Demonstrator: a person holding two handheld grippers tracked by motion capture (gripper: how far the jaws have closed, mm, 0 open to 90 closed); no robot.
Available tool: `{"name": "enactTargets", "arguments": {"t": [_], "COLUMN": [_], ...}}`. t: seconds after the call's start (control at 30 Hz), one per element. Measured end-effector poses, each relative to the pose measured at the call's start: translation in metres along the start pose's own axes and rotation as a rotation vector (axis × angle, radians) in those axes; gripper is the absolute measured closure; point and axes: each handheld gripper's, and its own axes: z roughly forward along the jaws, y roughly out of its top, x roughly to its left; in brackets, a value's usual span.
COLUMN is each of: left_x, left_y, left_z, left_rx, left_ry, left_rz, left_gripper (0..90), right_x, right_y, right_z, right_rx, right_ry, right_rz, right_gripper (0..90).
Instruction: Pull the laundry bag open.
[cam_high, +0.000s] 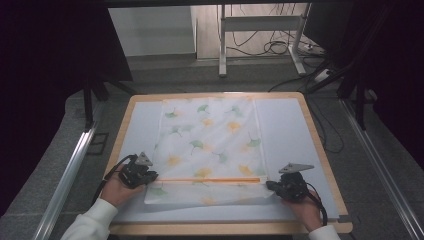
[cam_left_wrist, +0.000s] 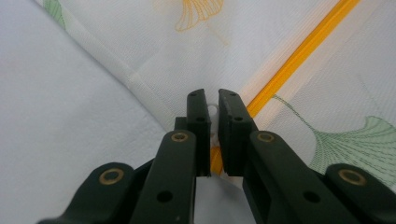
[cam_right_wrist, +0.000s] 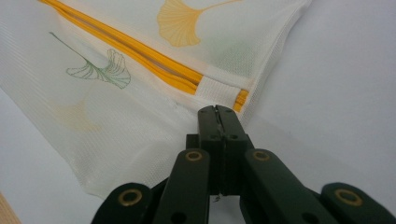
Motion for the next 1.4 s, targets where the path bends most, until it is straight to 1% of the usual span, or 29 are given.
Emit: {"name": "enactTargets", "arguments": {"t": [0.17,0.4,0.47,0.53,0.57,0.6,0.63,0.67,0.7,0.83,0.9,0.93,0.97,1.0,1.13,1.2,1.27,1.3,1.4], "left_x": [-0.001,-0.007,-0.008,-0.008,-0.008,-0.008,-0.009,-0.01,-0.011,-0.017,-0.018,-0.017,-0.016,-0.015,-0.007,-0.001,0.003,0.006,0.008], "left_y": [0.001,0.002,0.002,0.002,0.002,0.003,0.003,0.004,0.005,0.009,0.011,0.011,0.012,0.011,0.005,-0.001,-0.007,-0.011,-0.02], "left_z": [0.0,-0.003,-0.007,-0.012,-0.015,-0.017,-0.019,-0.02,-0.021,-0.024,-0.025,-0.024,-0.024,-0.023,-0.023,-0.025,-0.027,-0.028,-0.029], "left_rx": [-0.002,-0.03,-0.06,-0.105,-0.137,-0.154,-0.177,-0.185,-0.193,-0.228,-0.257,-0.266,-0.282,-0.291,-0.301,-0.306,-0.31,-0.309,-0.305], "left_ry": [0.002,0.002,0.01,0.012,0.003,0.002,0.009,0.016,0.023,0.045,0.048,0.046,0.047,0.048,0.077,0.091,0.1,0.108,0.113], "left_rz": [0.003,0.013,0.008,-0.011,-0.025,-0.034,-0.037,-0.047,-0.056,-0.064,-0.086,-0.096,-0.115,-0.131,-0.185,-0.213,-0.234,-0.247,-0.262], "left_gripper": [84.2,82.7,78.5,69.1,65.6,64.3,62.7,59.4,56.9,52.7,50.5,49.5,48.9,48.2,45.9,44.8,44.5,44.4,44.5], "right_x": [0.0,0.001,0.001,0.001,0.001,0.0,0.0,0.0,0.0,0.001,0.001,0.0,-0.001,-0.002,-0.01,-0.018,-0.025,-0.027,-0.036], "right_y": [0.0,0.0,-0.001,-0.001,-0.001,-0.001,0.0,0.0,0.0,0.004,0.008,0.011,0.012,0.015,0.026,0.033,0.036,0.036,0.031], "right_z": [0.0,-0.001,-0.002,-0.004,-0.005,-0.009,-0.01,-0.012,-0.013,-0.014,-0.015,-0.015,-0.015,-0.015,-0.013,-0.011,-0.011,-0.011,-0.013], "right_rx": [-0.002,-0.007,-0.007,-0.015,-0.031,-0.05,-0.064,-0.08,-0.087,-0.112,-0.125,-0.136,-0.14,-0.144,-0.174,-0.183,-0.189,-0.193,-0.196], "right_ry": [-0.002,-0.008,-0.013,-0.015,-0.014,-0.01,-0.006,-0.002,0.0,0.017,0.024,0.025,0.024,0.017,-0.008,-0.033,-0.052,-0.059,-0.087], "right_rz": [-0.002,-0.026,-0.031,-0.036,-0.036,-0.033,-0.032,-0.031,-0.032,-0.042,-0.052,-0.054,-0.054,-0.047,-0.036,-0.026,-0.016,-0.013,0.01], "right_gripper": [90.0,89.9,89.8,89.8,89.8,89.7,89.7,89.1,87.0,80.0,74.6,70.4,66.1,62.1,52.3,49.6,48.5,47.7,44.1]}}
